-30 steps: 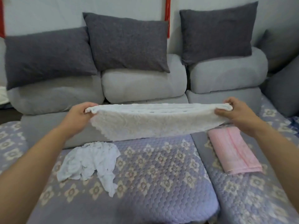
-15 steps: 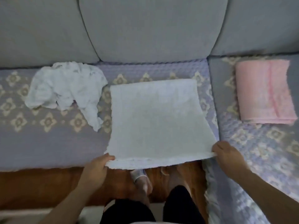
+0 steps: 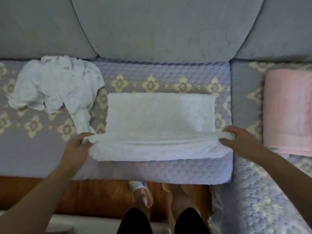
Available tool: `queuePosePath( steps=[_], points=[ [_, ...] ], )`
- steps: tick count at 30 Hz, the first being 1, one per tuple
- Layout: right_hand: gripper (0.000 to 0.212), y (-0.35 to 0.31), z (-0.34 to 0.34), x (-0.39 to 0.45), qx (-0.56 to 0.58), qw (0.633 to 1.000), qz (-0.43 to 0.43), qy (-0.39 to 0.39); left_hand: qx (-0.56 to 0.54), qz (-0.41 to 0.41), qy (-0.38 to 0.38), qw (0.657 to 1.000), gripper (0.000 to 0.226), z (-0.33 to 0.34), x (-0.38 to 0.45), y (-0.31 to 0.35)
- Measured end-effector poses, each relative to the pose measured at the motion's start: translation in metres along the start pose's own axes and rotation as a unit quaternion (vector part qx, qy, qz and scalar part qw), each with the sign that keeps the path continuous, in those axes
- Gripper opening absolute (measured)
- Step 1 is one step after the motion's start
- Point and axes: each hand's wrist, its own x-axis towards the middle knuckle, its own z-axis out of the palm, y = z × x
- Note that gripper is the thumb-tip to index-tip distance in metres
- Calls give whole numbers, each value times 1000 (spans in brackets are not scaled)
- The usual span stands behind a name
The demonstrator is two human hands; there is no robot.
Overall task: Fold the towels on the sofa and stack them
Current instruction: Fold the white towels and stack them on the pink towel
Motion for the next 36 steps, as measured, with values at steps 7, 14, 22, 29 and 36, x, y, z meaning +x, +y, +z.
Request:
queuePosePath(
  steps=[7,14,22,29,36],
  points=[
    [22,-19,12,142,128,979,86,130,-42,-37,66,996,24,68,165,45],
    [38,-2,48,201,19,960,127,248,41,125,184,974,18,110,231,33],
    [39,-21,49,211,-52,960,167,219,229,171,239,928,43,121,223,59],
    [40,-21,44,211,10,940,167,298,436,352,19,828,59,196,132,46],
    [52,-94,128,167,-177,902,-176,352,443,251,17,861,69,223,131,42]
  ],
)
